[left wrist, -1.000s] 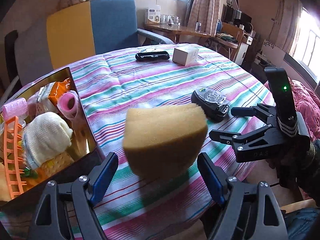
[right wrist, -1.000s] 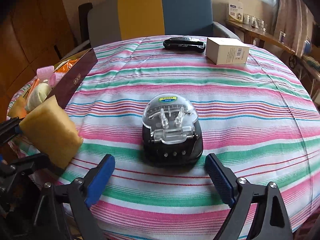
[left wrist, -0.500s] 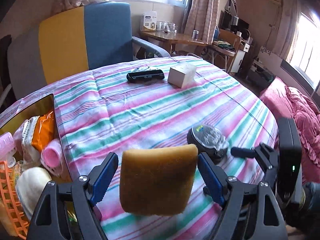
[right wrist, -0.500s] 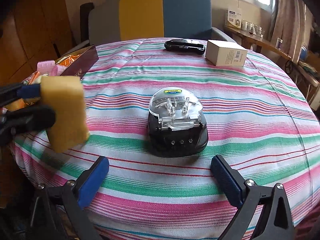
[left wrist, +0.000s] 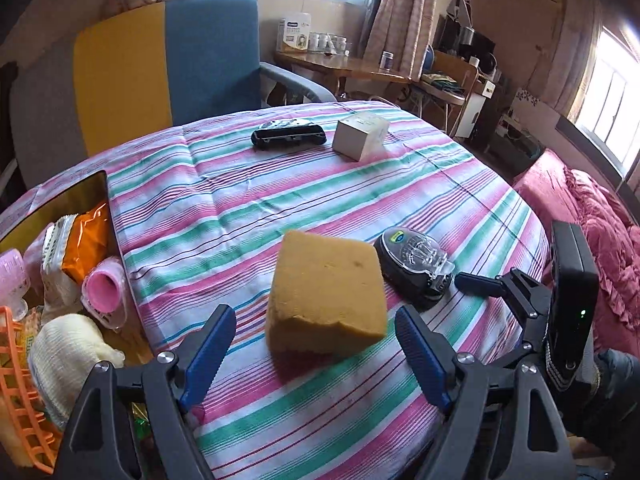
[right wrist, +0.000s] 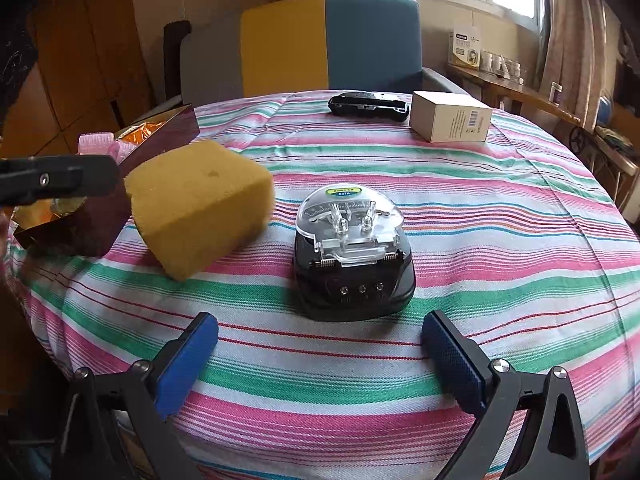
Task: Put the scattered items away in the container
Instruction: 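Carry the sponge toward the gold tray with the left tool while the right tool releases the charger, then grasp the black charger with the right tool while the left tool carries the sponge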
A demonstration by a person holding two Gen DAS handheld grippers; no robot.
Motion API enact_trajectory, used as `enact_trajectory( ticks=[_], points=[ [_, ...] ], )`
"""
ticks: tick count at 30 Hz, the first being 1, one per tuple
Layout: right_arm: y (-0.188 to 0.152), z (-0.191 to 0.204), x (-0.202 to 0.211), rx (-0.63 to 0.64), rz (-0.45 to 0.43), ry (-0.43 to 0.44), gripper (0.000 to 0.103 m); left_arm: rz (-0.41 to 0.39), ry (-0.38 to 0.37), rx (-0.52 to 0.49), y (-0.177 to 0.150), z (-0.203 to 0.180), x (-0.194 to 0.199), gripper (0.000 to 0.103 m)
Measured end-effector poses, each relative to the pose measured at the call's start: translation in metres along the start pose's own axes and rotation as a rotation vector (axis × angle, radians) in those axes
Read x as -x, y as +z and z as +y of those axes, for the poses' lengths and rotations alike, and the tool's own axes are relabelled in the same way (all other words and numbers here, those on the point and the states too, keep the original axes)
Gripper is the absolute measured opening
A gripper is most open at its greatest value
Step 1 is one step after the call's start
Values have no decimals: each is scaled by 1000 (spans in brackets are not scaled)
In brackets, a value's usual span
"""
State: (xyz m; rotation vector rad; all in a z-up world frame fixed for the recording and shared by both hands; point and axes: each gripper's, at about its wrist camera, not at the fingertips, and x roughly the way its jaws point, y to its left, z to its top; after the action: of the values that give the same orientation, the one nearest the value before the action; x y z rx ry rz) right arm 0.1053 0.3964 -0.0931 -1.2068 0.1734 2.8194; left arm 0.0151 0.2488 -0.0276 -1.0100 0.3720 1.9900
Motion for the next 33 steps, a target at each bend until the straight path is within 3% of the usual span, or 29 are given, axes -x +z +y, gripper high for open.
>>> enact_trajectory(
  ticks=[3,6,8,11,14,18,23,26,30,33],
  points=[
    [2,-3,2,9,25,28,103,4,9,-80,7,-15,-7,84],
    [7,-20,8,-107,27,91,101,17,22,-100,12,-18,-16,84],
    [12,-27,10,-147,29,86,99,30,6,-94,16,-15,-22,84],
    [21,-30,11,-114,22,63,98,47,30,-90,20,-10,-33,84],
    [32,-29,4,-53,37,50,98,71,2,-52,24,-2,-43,84],
    [42,-26,-14,23,96,43,98,78,-18,-43,27,-1,-50,85],
    [48,-32,-37,42,169,-22,100,96,-63,-26,25,-2,-58,85],
    [53,-32,-43,47,213,-16,103,98,-69,-25,25,-4,-61,85],
    [53,-34,-42,54,209,-1,103,82,-60,-22,26,-8,-56,85],
    [50,-35,-37,33,176,-15,97,102,-46,-32,22,-9,-60,85]
  ],
)
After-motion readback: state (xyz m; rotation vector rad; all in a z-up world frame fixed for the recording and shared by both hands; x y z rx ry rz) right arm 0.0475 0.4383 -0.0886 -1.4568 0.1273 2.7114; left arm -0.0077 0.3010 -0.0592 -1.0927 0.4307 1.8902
